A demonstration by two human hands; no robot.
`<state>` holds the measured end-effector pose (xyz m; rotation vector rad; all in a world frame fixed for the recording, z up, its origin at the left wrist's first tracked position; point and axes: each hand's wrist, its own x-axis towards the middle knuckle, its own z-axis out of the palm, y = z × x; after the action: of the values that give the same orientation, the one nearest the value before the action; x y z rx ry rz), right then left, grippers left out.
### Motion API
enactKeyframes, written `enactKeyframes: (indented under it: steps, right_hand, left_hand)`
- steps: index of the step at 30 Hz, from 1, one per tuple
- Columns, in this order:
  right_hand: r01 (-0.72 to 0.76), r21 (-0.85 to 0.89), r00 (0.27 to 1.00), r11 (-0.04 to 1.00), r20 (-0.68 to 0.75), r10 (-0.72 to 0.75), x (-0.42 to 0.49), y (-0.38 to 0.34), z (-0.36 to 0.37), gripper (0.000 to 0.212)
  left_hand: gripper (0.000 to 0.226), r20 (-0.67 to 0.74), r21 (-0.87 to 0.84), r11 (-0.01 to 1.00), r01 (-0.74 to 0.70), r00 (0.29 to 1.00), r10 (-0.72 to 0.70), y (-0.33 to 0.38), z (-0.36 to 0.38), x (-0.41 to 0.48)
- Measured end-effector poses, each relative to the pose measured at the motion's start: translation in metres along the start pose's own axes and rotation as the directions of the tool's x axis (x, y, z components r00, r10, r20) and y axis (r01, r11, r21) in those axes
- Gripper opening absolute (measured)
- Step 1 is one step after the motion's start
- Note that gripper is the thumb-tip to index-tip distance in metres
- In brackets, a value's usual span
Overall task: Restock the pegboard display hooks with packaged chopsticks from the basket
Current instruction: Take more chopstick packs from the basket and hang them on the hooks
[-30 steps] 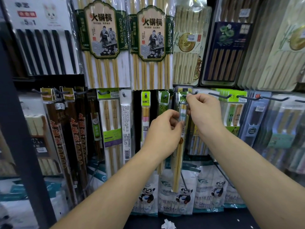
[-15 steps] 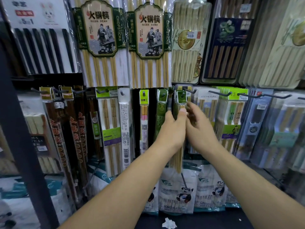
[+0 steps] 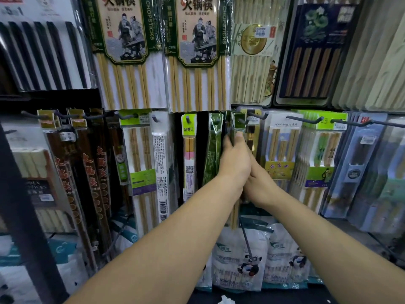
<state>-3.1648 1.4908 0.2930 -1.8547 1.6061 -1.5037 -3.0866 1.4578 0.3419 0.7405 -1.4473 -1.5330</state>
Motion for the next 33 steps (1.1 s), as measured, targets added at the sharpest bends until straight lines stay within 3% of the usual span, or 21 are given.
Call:
enactKeyframes:
  steps: [6, 15, 23, 27, 30, 33]
  right_hand:
    - [-0.054, -0.033, 0.998, 0.998, 0.016, 0.054, -0.005, 0.013, -0.004, 0.077]
    - [-0.261, 0.023, 0.948, 0.965, -0.183, 0.261, -0.081, 0.0, 0.012, 0.037]
    - [-0.446, -0.043, 0.881, 0.894, -0.196, 0.431, -0.147, 0.008, 0.041, 0.038]
    - [-0.522, -0.09, 0.851, 0.848, -0.124, 0.51, -0.177, 0.023, 0.072, 0.019]
    - [-0.557, -0.144, 0.826, 0.818, 0.009, 0.564, -0.2, 0.042, 0.106, 0.007]
    - [-0.574, -0.234, 0.783, 0.785, 0.125, 0.609, -0.223, 0.068, 0.148, 0.012]
  left_hand:
    - [0.066, 0.038, 0.03, 0.999, 0.014, 0.999, -0.015, -0.009, -0.004, -0.008]
    - [0.071, 0.248, 0.154, 0.986, 0.057, 0.964, -0.094, -0.034, -0.035, -0.07]
    - [0.059, 0.336, 0.284, 0.956, 0.068, 0.927, -0.166, -0.076, -0.084, -0.117]
    - [0.014, 0.231, 0.366, 0.925, 0.099, 0.954, -0.194, -0.112, -0.135, -0.129]
    - [0.017, 0.046, 0.462, 0.867, 0.184, 0.972, -0.23, -0.155, -0.19, -0.141]
    - [0.016, -0.116, 0.538, 0.786, 0.303, 0.951, -0.287, -0.207, -0.249, -0.162]
